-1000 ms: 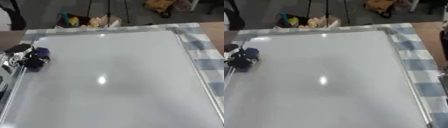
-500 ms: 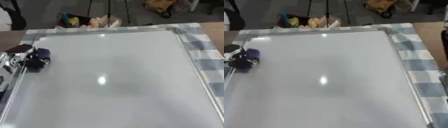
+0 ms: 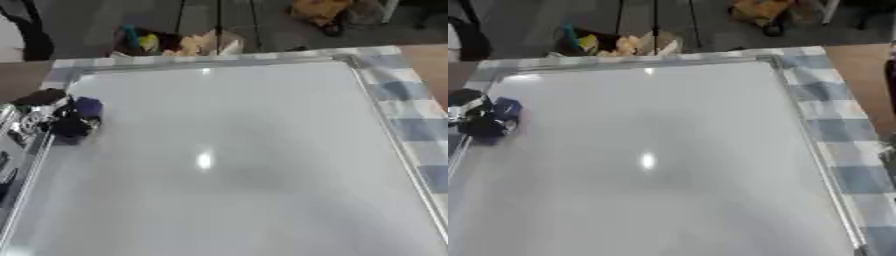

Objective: Wipe the whiteboard clean with a brush.

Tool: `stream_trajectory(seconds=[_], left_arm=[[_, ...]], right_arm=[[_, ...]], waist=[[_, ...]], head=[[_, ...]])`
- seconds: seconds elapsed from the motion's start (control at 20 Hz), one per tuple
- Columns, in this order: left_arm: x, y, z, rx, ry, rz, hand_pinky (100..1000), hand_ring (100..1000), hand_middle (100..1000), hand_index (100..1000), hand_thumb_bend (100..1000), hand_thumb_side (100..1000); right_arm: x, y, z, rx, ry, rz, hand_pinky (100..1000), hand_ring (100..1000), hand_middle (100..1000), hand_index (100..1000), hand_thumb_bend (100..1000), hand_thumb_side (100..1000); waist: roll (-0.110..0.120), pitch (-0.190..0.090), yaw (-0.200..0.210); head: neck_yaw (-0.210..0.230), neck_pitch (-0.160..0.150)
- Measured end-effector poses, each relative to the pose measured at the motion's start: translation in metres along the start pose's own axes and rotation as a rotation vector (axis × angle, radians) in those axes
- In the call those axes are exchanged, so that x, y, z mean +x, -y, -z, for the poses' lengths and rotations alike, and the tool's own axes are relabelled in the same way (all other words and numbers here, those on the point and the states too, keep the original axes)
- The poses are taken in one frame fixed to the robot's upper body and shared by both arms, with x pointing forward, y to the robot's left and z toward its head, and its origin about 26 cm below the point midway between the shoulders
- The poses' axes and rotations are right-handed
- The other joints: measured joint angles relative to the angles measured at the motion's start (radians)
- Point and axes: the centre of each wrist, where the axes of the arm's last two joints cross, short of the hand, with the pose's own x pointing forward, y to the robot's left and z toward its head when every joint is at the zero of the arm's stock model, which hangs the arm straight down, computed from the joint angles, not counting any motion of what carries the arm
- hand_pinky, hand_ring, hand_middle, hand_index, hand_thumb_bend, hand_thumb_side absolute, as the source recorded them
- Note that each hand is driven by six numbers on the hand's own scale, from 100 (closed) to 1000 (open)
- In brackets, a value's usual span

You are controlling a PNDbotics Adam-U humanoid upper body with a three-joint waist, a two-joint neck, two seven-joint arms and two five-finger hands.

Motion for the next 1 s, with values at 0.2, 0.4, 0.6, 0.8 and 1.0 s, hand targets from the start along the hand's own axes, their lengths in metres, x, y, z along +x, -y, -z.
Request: stream_trajectory(seconds=[0.2, 0.4, 0.6, 0.8, 1.0], left_arm=[[0.0001, -0.0002, 0.0000, -0.003, 0.002, 0.001, 367, 569, 599, 748, 157, 636], [0.0002, -0.0005, 0.0000, -0.004, 0.003, 0.003, 367, 564, 588, 734, 153, 642], [0.0002, -0.0005, 0.0000, -0.007, 0.005, 0.005, 368, 559, 569, 729, 157, 645], [0.0003, -0.0007, 0.0001, -0.009, 0.005, 0.012, 368, 553, 546, 740, 155, 649], [-0.0003, -0.0004, 0.0007, -0.014, 0.003, 0.017, 372, 548, 526, 750, 160, 661]], right_arm=[[0.0000, 0.0000, 0.0000, -0.001, 0.000, 0.000, 792, 817, 739, 787, 100, 896], [0.0000, 0.0000, 0.0000, -0.001, -0.001, 0.000, 792, 817, 739, 786, 100, 895], [0.0000, 0.0000, 0.0000, -0.001, -0.001, 0.000, 792, 817, 739, 786, 100, 894], [0.0000, 0.0000, 0.0000, -0.001, -0.001, 0.000, 792, 817, 739, 786, 100, 893], [0.0000, 0.0000, 0.0000, -0.004, -0.003, -0.002, 792, 817, 737, 784, 100, 889]], waist=[[0.001, 0.000, 0.001], [0.001, 0.000, 0.001], [0.002, 0.000, 0.001], [0.003, 0.000, 0.001], [0.004, 0.000, 0.000]], head=[[0.000, 0.000], [0.000, 0.000], [0.001, 0.000], [0.001, 0.000], [0.001, -0.004]])
